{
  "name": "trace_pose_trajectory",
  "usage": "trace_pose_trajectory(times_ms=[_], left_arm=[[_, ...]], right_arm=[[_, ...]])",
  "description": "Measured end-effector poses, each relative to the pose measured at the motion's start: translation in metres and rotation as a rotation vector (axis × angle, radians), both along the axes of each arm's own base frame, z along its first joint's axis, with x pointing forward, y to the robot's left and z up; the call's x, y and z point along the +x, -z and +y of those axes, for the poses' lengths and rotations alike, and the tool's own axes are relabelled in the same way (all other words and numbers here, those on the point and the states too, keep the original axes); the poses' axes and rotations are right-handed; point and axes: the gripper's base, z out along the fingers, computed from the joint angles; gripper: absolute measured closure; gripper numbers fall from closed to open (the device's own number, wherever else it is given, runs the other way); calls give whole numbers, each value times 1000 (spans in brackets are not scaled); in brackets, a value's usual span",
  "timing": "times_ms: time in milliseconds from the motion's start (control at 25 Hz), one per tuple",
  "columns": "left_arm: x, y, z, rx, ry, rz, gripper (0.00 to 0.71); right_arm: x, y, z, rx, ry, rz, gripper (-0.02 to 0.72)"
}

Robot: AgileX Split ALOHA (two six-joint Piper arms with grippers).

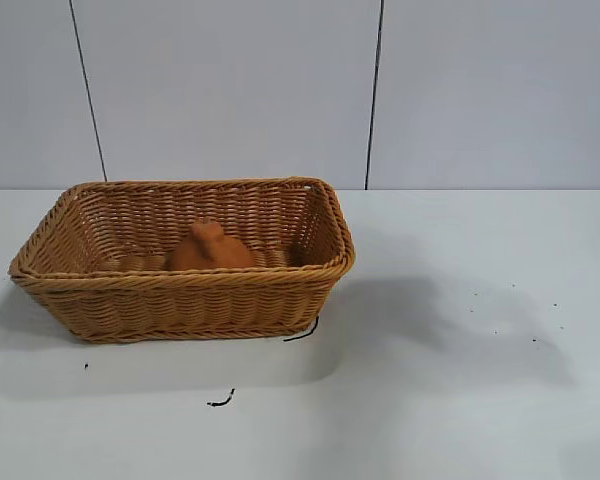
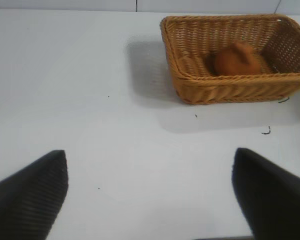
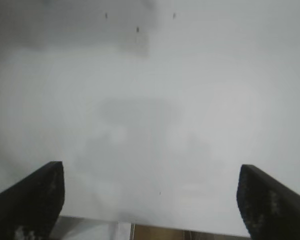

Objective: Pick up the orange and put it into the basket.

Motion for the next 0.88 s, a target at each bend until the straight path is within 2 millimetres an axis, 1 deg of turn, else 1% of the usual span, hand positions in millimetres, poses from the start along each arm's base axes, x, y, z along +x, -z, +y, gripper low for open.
trace_pose_trajectory(times_ms=[80, 240, 360, 520, 800, 880], left_arm=[[0, 0, 0, 0, 0, 0, 71], [0, 0, 0, 0, 0, 0, 71], [0, 0, 0, 0, 0, 0, 71], [0, 0, 0, 0, 0, 0, 71], [0, 0, 0, 0, 0, 0, 71], [0, 0, 0, 0, 0, 0, 71]], right_arm=[[-25, -6, -1, -3, -18, -134, 41], [-67, -11, -2, -8, -34, -408, 41], [-93, -5, -2, -8, -33, -563, 41], [-116, -7, -3, -6, -28, -753, 41], [-138, -8, -4, -5, -26, -895, 41], [-141, -8, -4, -5, -26, -915, 41]])
